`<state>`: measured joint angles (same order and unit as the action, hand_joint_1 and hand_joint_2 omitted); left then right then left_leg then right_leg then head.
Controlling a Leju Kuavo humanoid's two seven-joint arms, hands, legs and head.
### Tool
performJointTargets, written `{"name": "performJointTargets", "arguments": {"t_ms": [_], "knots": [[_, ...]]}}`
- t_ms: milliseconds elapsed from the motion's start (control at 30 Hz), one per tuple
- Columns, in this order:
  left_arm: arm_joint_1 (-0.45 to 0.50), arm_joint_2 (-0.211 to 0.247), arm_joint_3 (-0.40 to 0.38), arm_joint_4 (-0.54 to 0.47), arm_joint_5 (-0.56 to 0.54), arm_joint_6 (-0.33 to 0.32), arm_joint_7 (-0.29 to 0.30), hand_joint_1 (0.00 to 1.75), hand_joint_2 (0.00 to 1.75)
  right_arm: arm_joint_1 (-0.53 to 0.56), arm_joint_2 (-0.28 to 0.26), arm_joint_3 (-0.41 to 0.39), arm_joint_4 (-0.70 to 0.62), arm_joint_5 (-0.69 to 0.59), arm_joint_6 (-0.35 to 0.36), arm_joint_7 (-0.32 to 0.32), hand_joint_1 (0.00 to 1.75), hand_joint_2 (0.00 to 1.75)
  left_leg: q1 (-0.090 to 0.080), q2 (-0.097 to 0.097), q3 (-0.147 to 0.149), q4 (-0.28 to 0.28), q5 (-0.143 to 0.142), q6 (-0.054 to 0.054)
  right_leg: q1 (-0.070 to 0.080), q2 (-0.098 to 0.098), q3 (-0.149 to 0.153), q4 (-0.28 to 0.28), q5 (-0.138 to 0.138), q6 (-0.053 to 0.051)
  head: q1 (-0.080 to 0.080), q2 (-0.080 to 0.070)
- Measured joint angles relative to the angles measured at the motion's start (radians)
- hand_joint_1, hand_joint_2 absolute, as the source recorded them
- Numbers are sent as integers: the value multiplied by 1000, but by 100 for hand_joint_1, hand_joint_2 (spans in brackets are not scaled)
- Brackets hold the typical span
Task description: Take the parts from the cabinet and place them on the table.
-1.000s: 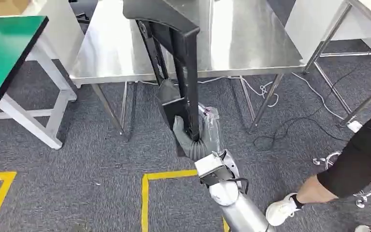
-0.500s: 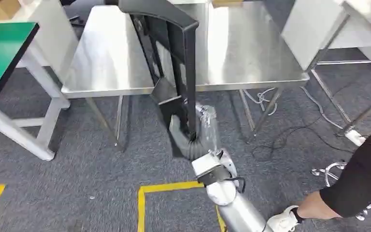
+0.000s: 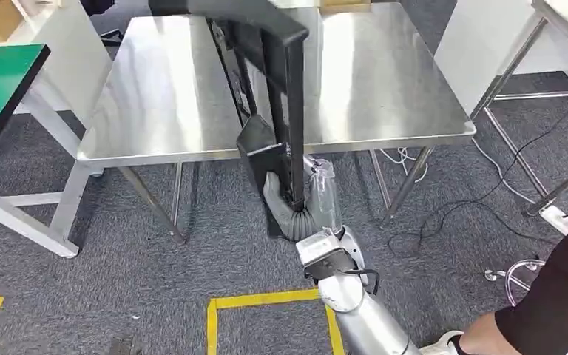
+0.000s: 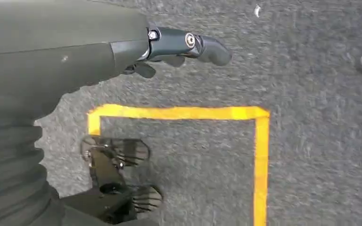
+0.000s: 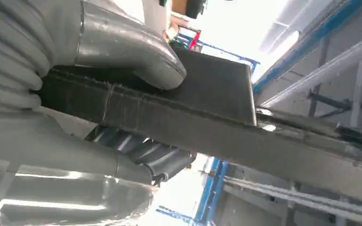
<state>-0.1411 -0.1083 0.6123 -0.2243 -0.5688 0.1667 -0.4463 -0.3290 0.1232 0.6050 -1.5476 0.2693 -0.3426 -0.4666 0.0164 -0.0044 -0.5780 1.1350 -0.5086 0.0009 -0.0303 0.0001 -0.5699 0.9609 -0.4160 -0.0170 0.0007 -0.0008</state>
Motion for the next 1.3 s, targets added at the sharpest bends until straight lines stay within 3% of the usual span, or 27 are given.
{"name": "performJointTargets", "arguments": {"t_ms": [33, 100, 167, 233, 267, 333, 400, 433, 467, 500, 567, 600, 667, 733, 767, 800, 833, 900, 933, 967, 1033, 1100, 1133, 1167, 1233, 1267, 1300], "knots": [[0, 0, 0, 0, -3, 0, 0, 0, 175, 0, 0, 0, 0, 2, 1, 1, 175, 175, 2, 0, -62, 90, -36, -6, 4, 1, 7, 0, -10, -2, -1, 0], [1, 0, 0, 0, -3, 0, 0, 0, 175, 1, 0, 0, 1, 3, 1, 4, 175, 175, 3, 0, -142, 172, -92, -8, 10, 7, 25, 0, -26, -4, -1, 0], [1, 0, 0, 0, -3, 0, 0, 0, 175, 1, 0, 0, 1, 3, 1, 4, 175, 175, 2, 0, -148, 111, -49, 3, 18, 12, 53, 0, -46, -4, -1, 0], [1, 0, 0, 0, -6, 0, 0, 0, 175, 0, 1, 0, 1, 4, 1, 4, 175, 175, -7, 1, -104, -47, 84, 30, 27, 12, 89, -1, -70, -4, -1, 0], [2, 4, 0, 0, -6, 0, 0, 0, 175, -1, 0, -1, 1, 7, 0, 4, 175, 175, -20, 1, -92, -123, 167, 55, 25, 13, 92, -3, -81, -2, 2, 0], [-1, 3, -1, 0, -9, 0, -3, 0, 175, 1, 0, -1, 1, 10, -3, 4, 175, 175, -32, 6, -78, -131, 146, 62, 28, 17, 101, -13, -94, 12, 4, 0], [0, 2, -1, 0, -9, 0, -4, 0, 175, 2, 1, -1, 0, 13, -4, 5, 175, 175, -37, 6, -64, -150, 143, 77, 37, 13, 117, -9, -83, 22, 0, 0], [0, -1, 0, 0, -9, 0, -4, 0, 175, 3, 1, -1, -2, 15, -4, 6, 175, 175, -21, 3, -39, -170, 148, 78, 43, 12, 101, 5, -95, 25, 0, 0], [0, 0, 0, 0, -9, 0, -5, 0, 175, 2, 0, -1, -2, 16, -5, 5, 175, 175, -24, 2, -26, -176, 145, 79, 38, 11, 86, 54, -91, 27, 0, 0], [-3, -1, 0, 0, -9, 0, -5, 0, 175, -2, 0, -1, -2, 19, -5, 5, 175, 175, -23, 1, -21, -176, 140, 87, 36, 11, 38, 132, -96, 27, 2, 0], [-4, -3, 0, 0, -9, -1, -4, 0, 175, 2, -4, -1, 0, 23, -5, 4, 175, 175, -25, -4, -13, -176, 124, 83, 28, 11, -69, 271, -149, 25, 4, 0], [-2, -3, 0, 0, -9, -1, -2, 0, 175, 4, -6, -1, 4, 24, -5, 4, 175, 175, -25, -6, -7, -175, 116, 80, 25, 11, -106, 302, -172, 23, 3, 0], [0, -6, 0, 0, -8, 1, -1, 0, 175, 3, -9, -1, 10, 24, -5, 0, 175, 175, -23, -10, 9, -172, 100, 73, 17, 10, -122, 259, -147, 42, 4, 0], [0, -10, 0, 0, -5, 5, -1, 0, 175, -2, -9, 0, 18, 15, -5, -5, 175, 175, -19, -13, 32, -164, 76, 61, 8, 5, -65, 66, -26, 77, 5, 0], [1, -11, 0, 0, -5, 8, -2, 0, 175, -3, -10, 1, 23, 11, -5, -8, 175, 175, -19, -13, 38, -161, 63, 53, 6, -6, -47, 9, 32, 81, 5, 0], [1, -11, 0, 0, -5, 9, -3, 0, 175, -8, -11, 2, 29, 8, -5, -11, 175, 175, -23, -15, 45, -158, 57, 46, 14, -8, -52, 0, 5, 59, 3, 0], [1, -11, 0, 0, -5, 10, -3, 0, 175, -11, -11, 2, 31, 6, -5, -13, 175, 175, -22, -13, 40, -159, 50, 37, 18, -8, -36, 6, 10, 41, 3, 0], [2, -11, 0, 0, -7, 10, -4, 0, 175, -12, -12, 2, 35, 3, -10, -19, 175, 175, -21, -10, 49, -152, 47, 27, 16, -4, -35, 4, 13, 18, -1, 0], [1, -10, 0, 0, -10, 10, -4, 0, 175, -11, -11, 2, 36, 3, -15, -23, 175, 175, -17, -9, 48, -142, 41, 22, 2, -1, -19, 1, 11, 14, -3, 0], [1, -9, 0, 0, -13, 11, -5, 0, 175, -12, -12, 1, 38, 3, -19, -27, 175, 175, -15, -4, 26, -102, 39, 18, 4, -1, -8, -2, 7, 8, -2, 0], [0, -10, 0, 0, -15, 12, -4, 0, 175, -11, -13, 1, 42, 4, -25, -34, 175, 175, -6, -1, -62, 48, 15, 4, 6, -1, 8, -2, -7, -11, -7, 0], [3, -10, 0, 0, -15, 13, -3, 0, 175, -7, -14, 2, 48, 6, -26, -35, 175, 175, 0, 0, -151, 166, -57, -6, 12, 2, 22, -2, -23, -13, -8, 0], [4, -10, 0, 0, -15, 13, -3, 0, 175, -4, -15, 1, 51, 6, -26, -35, 175, 175, 2, 0, -172, 172, -59, -8, 13, 5, 32, -2, -32, -12, -8, 0], [4, -10, 0, 0, -15, 13, -3, 0, 175, -2, -16, 2, 54, 5, -27, -35, 175, 175, 3, 0, -170, 135, -30, -7, 14, 7, 46, -2, -41, -11, -8, 0], [4, -9, 0, 0, -15, 13, -3, 0, 175, -1, -17, 2, 56, 5, -27, -35, 175, 175, 2, 0, -114, -25, 83, 8, 19, 9, 77, -3, -62, -7, -8, 0], [4, -9, 0, 0, -15, 14, -3, 0, 175, -1, -16, 2, 56, 5, -27, -35, 175, 175, -2, 1, -83, -114, 149, 23, 22, 9, 91, -4, -73, -6, -9, 0], [3, -6, 0, 0, -15, 14, -2, 0, 175, -1, -17, 2, 58, 6, -28, -36, 175, 175, -10, 2, -81, -123, 141, 33, 28, 11, 104, -3, -81, 0, -3, 0]]}}
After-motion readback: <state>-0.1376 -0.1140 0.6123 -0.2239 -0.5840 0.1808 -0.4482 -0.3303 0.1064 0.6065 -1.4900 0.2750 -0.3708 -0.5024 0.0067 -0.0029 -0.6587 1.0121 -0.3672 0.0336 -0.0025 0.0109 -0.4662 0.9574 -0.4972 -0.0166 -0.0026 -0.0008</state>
